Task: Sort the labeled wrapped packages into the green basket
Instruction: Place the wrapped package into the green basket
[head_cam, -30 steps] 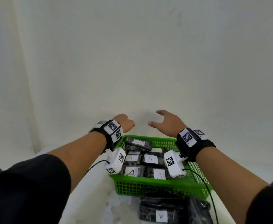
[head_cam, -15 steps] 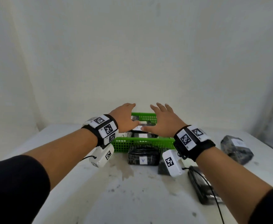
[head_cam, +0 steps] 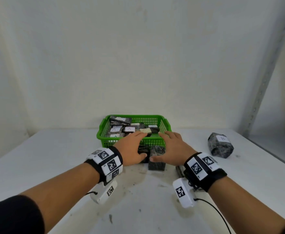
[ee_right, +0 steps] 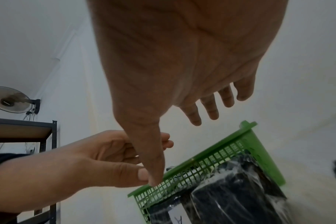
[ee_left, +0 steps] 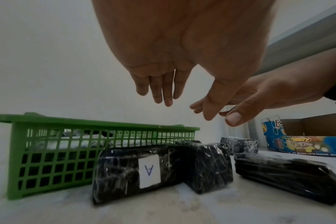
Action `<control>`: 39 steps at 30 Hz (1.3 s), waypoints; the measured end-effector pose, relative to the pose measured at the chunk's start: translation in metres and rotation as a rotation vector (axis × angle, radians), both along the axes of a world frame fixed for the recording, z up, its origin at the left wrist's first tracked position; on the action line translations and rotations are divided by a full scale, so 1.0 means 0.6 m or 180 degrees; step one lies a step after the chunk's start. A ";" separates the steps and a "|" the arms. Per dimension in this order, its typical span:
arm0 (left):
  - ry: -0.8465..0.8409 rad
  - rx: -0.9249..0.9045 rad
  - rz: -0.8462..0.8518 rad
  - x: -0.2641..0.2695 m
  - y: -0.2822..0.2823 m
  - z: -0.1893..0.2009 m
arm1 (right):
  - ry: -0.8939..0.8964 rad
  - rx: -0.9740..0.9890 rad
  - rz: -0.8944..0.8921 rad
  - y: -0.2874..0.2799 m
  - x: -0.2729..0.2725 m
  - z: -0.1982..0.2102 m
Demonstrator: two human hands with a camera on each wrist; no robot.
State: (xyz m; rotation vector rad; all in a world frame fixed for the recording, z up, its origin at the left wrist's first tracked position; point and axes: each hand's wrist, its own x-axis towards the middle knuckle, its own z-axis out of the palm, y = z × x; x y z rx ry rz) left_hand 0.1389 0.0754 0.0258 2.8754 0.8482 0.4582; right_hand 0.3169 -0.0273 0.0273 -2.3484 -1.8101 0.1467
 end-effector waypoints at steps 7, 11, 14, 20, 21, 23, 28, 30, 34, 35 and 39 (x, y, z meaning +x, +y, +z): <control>0.0125 -0.0023 0.0280 -0.005 0.021 -0.040 | -0.0071 0.0025 0.0192 0.003 -0.033 -0.028; 0.0197 -0.0087 0.0502 -0.022 0.039 -0.052 | -0.0070 0.0018 0.0216 0.034 -0.049 -0.041; 0.0285 -0.0279 0.0659 -0.027 0.050 -0.061 | -0.0102 0.0000 0.0197 0.060 -0.057 -0.049; 0.0256 -0.0439 0.0864 -0.023 0.069 -0.076 | -0.0161 -0.0220 0.0020 0.105 -0.056 -0.059; 0.0239 -0.0428 0.0878 -0.022 0.071 -0.075 | -0.0193 -0.0208 0.0002 0.108 -0.055 -0.059; 0.0196 -0.0446 0.0881 -0.023 0.077 -0.073 | -0.0253 -0.0213 -0.0044 0.115 -0.054 -0.059; 0.0033 -0.0552 0.0808 -0.030 0.076 -0.077 | -0.0384 -0.0094 -0.0066 0.118 -0.054 -0.066; -0.0085 -0.0731 0.0737 -0.038 0.075 -0.078 | -0.0291 -0.0004 -0.0018 0.113 -0.055 -0.066; -0.0452 -0.1060 0.0471 -0.063 0.084 -0.066 | 0.0385 0.0256 0.0054 0.100 -0.053 -0.052; -0.0612 -0.1172 0.0398 -0.069 0.087 -0.060 | 0.0639 0.0365 0.0090 0.095 -0.050 -0.046; -0.1566 -0.1667 0.0297 -0.088 0.097 -0.043 | 0.1615 0.0955 0.0296 0.086 -0.038 -0.030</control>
